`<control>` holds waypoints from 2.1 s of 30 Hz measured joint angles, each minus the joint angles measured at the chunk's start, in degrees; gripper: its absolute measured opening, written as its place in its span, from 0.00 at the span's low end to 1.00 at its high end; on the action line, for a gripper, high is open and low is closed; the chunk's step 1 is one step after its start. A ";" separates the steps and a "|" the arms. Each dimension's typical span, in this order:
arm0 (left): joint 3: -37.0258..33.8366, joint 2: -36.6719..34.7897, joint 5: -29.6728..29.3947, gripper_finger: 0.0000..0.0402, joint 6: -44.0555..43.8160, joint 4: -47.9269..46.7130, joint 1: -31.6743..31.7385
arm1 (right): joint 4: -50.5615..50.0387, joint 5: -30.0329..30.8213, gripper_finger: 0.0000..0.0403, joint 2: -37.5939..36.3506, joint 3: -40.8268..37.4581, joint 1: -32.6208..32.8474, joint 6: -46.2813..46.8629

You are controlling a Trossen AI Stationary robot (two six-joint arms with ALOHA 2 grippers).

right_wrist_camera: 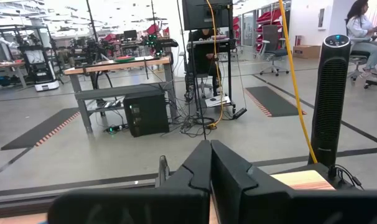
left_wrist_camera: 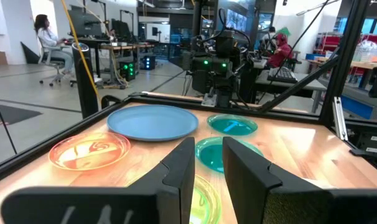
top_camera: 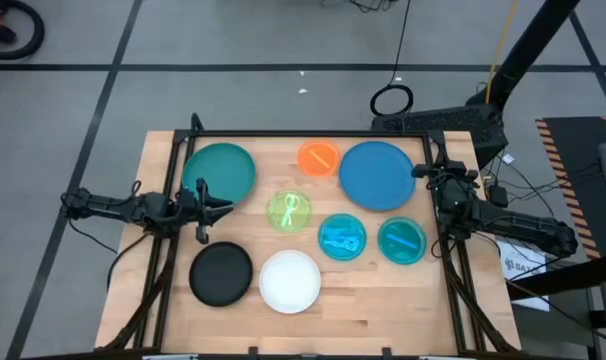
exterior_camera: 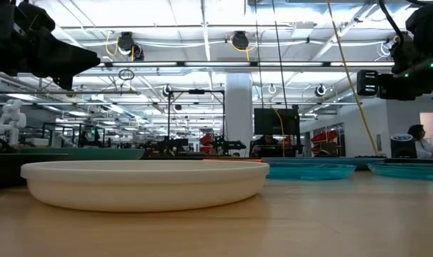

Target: Stack plastic plates

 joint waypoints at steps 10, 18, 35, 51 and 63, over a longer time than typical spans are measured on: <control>-0.01 0.00 0.00 0.22 -0.02 -0.01 -0.02 | 0.00 0.00 0.00 0.00 0.00 0.02 0.00; 0.02 0.01 0.00 0.22 -0.02 -0.01 -0.02 | 0.00 0.00 0.00 0.00 0.02 0.00 -0.02; 0.02 -0.01 -0.01 0.22 -0.02 -0.01 -0.02 | 0.00 0.01 0.00 -0.01 0.01 0.01 -0.01; -0.01 -0.01 0.00 0.22 0.00 -0.01 -0.01 | 0.67 -10.88 0.00 -0.02 0.00 0.11 7.43; -0.01 0.02 0.02 0.22 0.00 -0.02 -0.02 | 25.67 -57.31 0.00 9.84 0.00 -0.37 2.98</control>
